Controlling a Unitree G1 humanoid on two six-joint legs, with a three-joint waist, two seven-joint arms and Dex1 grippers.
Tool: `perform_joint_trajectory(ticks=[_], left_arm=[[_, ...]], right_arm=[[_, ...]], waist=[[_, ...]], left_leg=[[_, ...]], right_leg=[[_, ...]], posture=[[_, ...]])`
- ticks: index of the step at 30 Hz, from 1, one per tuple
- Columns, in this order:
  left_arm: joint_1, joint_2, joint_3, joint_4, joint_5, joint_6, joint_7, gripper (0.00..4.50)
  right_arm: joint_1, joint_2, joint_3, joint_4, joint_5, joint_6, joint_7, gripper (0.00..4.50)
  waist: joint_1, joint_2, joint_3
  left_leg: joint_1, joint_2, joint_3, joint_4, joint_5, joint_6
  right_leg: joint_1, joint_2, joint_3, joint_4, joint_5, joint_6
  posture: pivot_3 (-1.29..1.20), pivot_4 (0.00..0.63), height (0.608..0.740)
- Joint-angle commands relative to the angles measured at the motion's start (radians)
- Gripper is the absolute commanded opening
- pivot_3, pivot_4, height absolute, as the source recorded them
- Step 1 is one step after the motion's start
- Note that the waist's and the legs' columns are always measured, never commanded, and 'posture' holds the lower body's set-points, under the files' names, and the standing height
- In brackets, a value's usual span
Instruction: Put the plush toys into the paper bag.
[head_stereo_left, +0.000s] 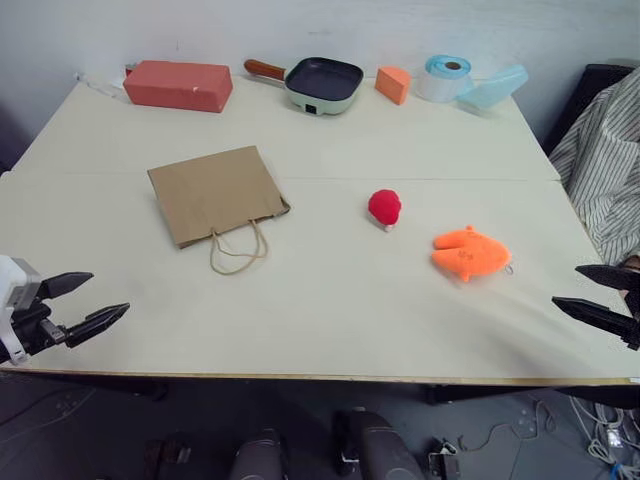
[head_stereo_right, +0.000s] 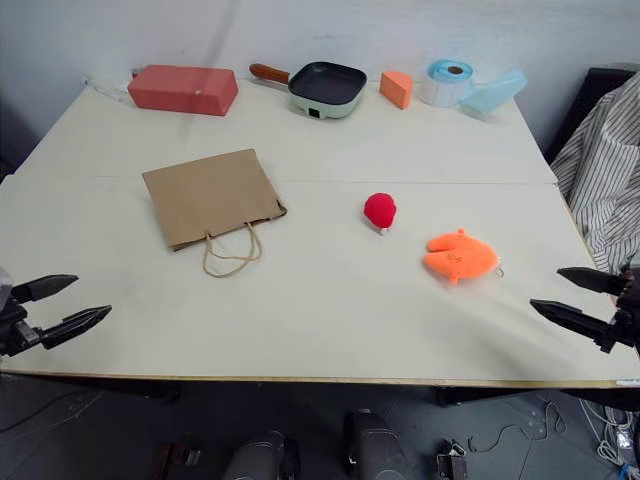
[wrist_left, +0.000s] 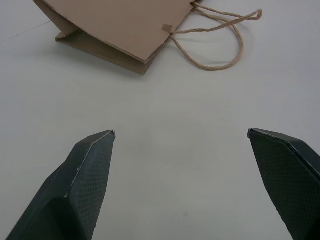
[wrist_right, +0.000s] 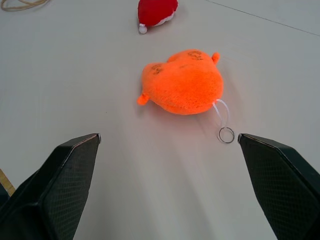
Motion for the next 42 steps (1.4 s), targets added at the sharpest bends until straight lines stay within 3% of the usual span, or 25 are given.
perform_joint_trajectory(ticks=[1, 12, 19, 23, 27, 33, 40, 42], left_arm=[[0.007, -0.006, 0.047, -0.030, -0.012, -0.010, 0.009, 4.45], [-0.005, -0.007, 0.006, -0.016, 0.018, -0.027, 0.033, 4.45], [-0.077, 0.038, -0.079, -0.003, 0.051, -0.075, 0.001, 4.45], [-0.232, 0.111, -0.230, 0.018, 0.069, -0.096, -0.068, 4.45], [-0.433, 0.147, -0.455, 0.137, 0.211, -0.242, -0.132, 4.45], [-0.746, 0.063, -0.719, 0.381, 0.398, -0.448, -0.181, 4.45], [-0.976, -0.081, -0.832, 0.656, 0.501, -0.616, -0.169, 4.45], [-1.007, -0.102, -0.850, 0.719, 0.525, -0.665, -0.168, 3.87]], right_arm=[[-0.023, -0.021, -0.022, -0.014, 0.023, 0.019, 0.011, 4.50], [-0.038, -0.015, -0.038, -0.049, 0.006, 0.045, -0.019, 4.50], [-0.017, -0.010, -0.066, -0.178, 0.035, 0.095, -0.045, 4.50], [0.002, -0.003, -0.054, -0.429, 0.136, 0.196, -0.076, 4.50], [-0.014, 0.041, 0.027, -0.656, 0.226, 0.238, -0.156, 4.50], [-0.118, 0.130, 0.240, -0.817, 0.226, 0.222, -0.296, 4.50], [-0.174, 0.201, 0.398, -0.842, 0.159, 0.191, -0.380, 4.50], [-0.171, 0.212, 0.418, -0.846, 0.142, 0.181, -0.394, 4.50]], waist=[[0.000, 0.000, 0.000], [0.002, 0.000, 0.000], [0.004, 0.000, 0.000], [0.004, 0.000, 0.000], [0.001, 0.000, 0.000], [0.005, 0.000, 0.000], [0.006, -0.001, -0.001], [0.003, -0.001, -0.001]], left_leg=[[0.000, 0.000, 0.000, 0.000, 0.000, 0.000], [0.000, 0.000, 0.000, 0.000, 0.000, 0.000], [0.000, 0.000, 0.000, 0.000, 0.000, 0.000], [-0.001, 0.000, -0.001, 0.000, 0.000, 0.000], [0.000, 0.000, -0.001, 0.000, 0.000, -0.001], [-0.002, 0.000, 0.000, 0.004, 0.000, -0.001], [-0.003, 0.000, 0.000, 0.005, 0.000, -0.001], [-0.003, 0.000, 0.000, 0.005, 0.000, -0.001]], right_leg=[[0.000, 0.000, 0.000, 0.000, 0.000, 0.000], [0.000, 0.000, 0.000, 0.000, 0.000, 0.000], [0.000, 0.000, 0.000, 0.000, 0.000, 0.000], [0.000, 0.000, -0.001, 0.000, 0.000, 0.000], [0.000, 0.000, -0.001, 0.001, 0.000, 0.000], [-0.001, 0.000, -0.001, 0.004, 0.000, 0.000], [-0.002, 0.000, -0.002, 0.006, 0.000, 0.000], [-0.002, 0.000, -0.002, 0.006, 0.000, 0.000]], posture=[[0.00, 0.150, 0.740], [0.00, 0.150, 0.740], [0.00, 0.150, 0.740], [0.00, 0.150, 0.740], [0.00, 0.150, 0.740], [0.00, 0.150, 0.740], [0.00, 0.150, 0.740], [0.00, 0.150, 0.740]])
